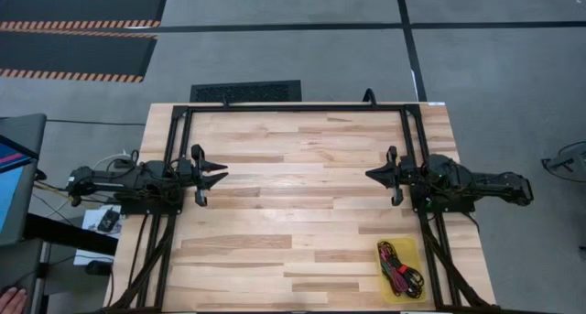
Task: Pick and place USB-C Cables
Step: Return to Home Position
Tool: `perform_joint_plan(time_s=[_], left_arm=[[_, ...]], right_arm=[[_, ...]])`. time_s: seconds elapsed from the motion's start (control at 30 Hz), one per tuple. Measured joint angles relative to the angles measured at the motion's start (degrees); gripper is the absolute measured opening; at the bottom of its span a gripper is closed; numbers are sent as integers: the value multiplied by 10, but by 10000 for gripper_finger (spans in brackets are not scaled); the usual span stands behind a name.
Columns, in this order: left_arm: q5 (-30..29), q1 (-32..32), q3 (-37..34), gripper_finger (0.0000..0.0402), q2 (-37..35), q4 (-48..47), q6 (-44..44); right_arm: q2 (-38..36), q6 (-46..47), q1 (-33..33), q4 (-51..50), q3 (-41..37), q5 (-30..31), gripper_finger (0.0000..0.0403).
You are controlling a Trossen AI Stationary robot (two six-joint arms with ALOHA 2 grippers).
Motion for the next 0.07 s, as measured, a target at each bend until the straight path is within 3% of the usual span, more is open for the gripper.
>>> perform_joint_plan(time_s=[0.07], left_arm=[[0,0,0,82,0,0,0]], right_arm=[[0,0,0,0,0,0,31]])
